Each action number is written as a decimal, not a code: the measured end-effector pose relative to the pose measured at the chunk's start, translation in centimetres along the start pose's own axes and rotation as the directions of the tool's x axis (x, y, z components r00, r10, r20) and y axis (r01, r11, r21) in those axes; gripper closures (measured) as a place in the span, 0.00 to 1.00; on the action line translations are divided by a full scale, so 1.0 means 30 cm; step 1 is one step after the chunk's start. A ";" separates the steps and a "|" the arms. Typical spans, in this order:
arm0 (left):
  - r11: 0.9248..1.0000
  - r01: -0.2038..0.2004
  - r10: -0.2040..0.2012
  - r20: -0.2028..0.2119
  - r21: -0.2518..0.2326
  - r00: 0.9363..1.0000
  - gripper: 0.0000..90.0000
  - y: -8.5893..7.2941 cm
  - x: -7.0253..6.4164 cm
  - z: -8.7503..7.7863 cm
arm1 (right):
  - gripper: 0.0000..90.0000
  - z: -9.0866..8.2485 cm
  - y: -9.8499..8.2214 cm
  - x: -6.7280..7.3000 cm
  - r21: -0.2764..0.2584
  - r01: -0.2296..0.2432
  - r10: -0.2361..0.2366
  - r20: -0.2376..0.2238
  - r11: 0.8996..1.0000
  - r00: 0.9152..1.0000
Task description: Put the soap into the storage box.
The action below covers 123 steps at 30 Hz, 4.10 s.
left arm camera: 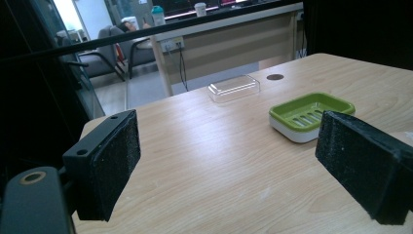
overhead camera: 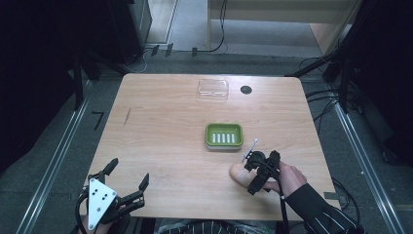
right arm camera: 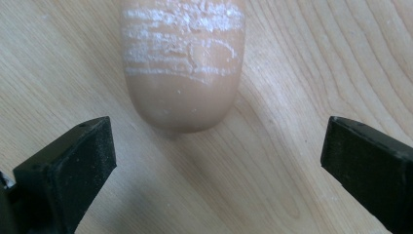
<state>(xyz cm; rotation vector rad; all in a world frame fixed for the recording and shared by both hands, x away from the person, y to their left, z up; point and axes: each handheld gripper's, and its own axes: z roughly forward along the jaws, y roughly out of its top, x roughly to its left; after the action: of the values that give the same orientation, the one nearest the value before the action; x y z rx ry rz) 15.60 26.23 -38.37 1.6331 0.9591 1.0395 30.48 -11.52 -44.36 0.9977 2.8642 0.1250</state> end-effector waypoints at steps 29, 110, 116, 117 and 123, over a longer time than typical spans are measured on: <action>1.000 0.002 -0.002 0.000 0.000 1.000 0.11 0.000 0.001 0.000 | 0.00 0.052 0.126 0.015 0.023 0.048 -0.047 -0.022 0.999 0.999; 1.000 0.002 -0.002 0.000 0.000 1.000 0.11 -0.001 0.001 0.000 | 0.36 0.026 0.180 0.009 0.054 0.260 -0.259 -0.017 0.964 0.966; 1.000 0.000 0.000 0.002 0.001 1.000 0.11 -0.001 0.001 0.000 | 0.36 0.016 0.189 0.004 0.050 0.274 -0.274 -0.011 0.960 0.962; 1.000 0.001 -0.001 0.001 0.001 1.000 0.11 -0.001 0.001 0.000 | 0.36 0.011 0.192 0.000 0.047 0.283 -0.283 -0.008 0.958 0.959; 1.000 0.003 -0.003 0.001 -0.002 1.000 0.11 -0.001 0.001 0.000 | 0.36 -0.001 0.204 -0.002 0.046 0.298 -0.298 -0.002 0.954 0.955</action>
<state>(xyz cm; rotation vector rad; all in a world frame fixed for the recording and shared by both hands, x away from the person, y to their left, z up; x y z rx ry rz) 15.61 26.28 -38.40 1.6300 0.9599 1.0374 34.29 -6.78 -43.63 0.5586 2.9826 0.0312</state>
